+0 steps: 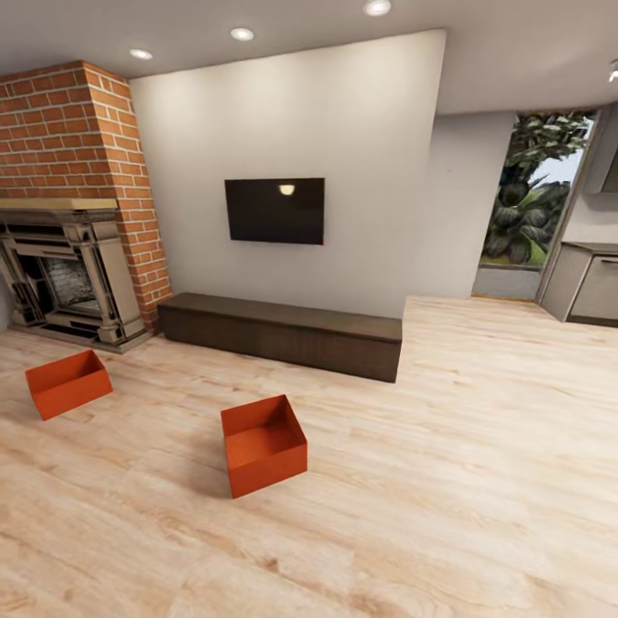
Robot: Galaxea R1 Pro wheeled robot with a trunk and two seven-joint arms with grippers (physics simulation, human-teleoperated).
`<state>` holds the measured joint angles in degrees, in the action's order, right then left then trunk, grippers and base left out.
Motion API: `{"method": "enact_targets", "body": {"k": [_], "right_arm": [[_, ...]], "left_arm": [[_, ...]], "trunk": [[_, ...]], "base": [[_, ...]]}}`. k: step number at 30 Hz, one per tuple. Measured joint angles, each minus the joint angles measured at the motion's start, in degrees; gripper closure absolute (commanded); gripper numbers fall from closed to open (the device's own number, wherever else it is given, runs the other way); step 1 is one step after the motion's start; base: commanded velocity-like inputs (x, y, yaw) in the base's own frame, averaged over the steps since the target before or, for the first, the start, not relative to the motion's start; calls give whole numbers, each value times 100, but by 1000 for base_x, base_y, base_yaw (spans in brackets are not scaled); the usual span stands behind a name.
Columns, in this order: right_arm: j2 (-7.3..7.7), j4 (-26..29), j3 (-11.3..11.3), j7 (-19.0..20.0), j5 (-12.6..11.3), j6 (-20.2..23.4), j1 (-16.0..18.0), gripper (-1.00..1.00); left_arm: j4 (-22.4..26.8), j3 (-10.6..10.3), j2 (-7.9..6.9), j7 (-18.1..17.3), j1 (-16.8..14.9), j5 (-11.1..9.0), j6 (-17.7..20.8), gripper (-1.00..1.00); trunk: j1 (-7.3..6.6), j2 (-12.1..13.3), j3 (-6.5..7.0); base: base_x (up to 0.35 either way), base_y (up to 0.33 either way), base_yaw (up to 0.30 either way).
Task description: Move the two storage containers from the living room to the garage. In the garage, place one container on the floor and stack the other container on top of it (either order is fine).
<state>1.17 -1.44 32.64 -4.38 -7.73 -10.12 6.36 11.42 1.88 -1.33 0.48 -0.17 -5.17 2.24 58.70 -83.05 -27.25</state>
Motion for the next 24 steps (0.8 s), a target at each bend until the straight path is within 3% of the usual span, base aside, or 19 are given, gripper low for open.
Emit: {"method": "enact_targets", "body": {"k": [24], "right_arm": [[-17,-1,-6,1,-15,16,0,-100]], "left_arm": [[-9,2,-9,0,0,-3,3,-100]], "trunk": [[0,0,0]], "base": [[322,-111,0]]}}
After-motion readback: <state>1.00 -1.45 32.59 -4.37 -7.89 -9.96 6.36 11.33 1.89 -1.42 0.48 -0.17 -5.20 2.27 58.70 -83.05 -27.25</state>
